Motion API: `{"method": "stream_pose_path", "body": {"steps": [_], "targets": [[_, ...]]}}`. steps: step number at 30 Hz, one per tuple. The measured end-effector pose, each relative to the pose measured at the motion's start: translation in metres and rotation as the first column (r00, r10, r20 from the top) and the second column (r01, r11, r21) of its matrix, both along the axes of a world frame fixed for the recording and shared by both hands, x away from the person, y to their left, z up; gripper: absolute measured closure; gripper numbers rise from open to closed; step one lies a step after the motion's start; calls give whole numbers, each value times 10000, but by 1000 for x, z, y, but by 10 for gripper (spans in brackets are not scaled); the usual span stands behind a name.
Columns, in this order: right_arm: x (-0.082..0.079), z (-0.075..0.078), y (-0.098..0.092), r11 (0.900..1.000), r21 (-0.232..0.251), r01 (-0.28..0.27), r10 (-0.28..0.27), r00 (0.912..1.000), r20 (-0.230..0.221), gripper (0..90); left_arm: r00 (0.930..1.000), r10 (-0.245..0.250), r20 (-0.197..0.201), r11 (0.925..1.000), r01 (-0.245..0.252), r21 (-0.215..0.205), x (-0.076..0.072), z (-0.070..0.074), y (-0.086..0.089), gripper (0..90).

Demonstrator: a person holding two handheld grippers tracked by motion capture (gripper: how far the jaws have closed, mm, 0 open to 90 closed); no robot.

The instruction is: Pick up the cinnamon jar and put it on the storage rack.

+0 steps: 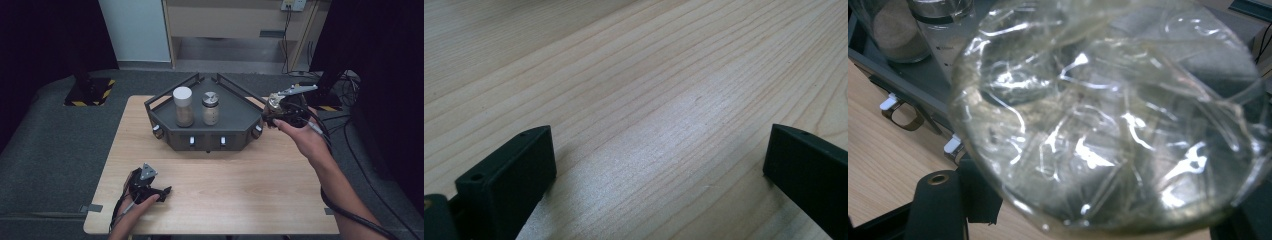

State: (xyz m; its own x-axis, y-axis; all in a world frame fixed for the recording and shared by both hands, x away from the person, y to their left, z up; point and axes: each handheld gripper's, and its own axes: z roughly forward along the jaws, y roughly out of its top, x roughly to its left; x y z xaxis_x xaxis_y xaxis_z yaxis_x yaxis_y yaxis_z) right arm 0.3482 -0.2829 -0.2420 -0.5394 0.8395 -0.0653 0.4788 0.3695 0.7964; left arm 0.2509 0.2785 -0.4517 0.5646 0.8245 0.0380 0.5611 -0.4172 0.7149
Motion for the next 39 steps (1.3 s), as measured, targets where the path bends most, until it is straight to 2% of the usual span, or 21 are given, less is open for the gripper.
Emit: {"method": "stream_pose_path", "body": {"steps": [24,39], "targets": [[21,3,24,9997,-232,-97,94,9999,-96,310,10000,-2,-1,10000,2,4,0,0,0,0],[33,2,33,10000,-35,-77,76,9999,-91,310,10000,-2,1,10000,2,2,0,0,0,0]]}}
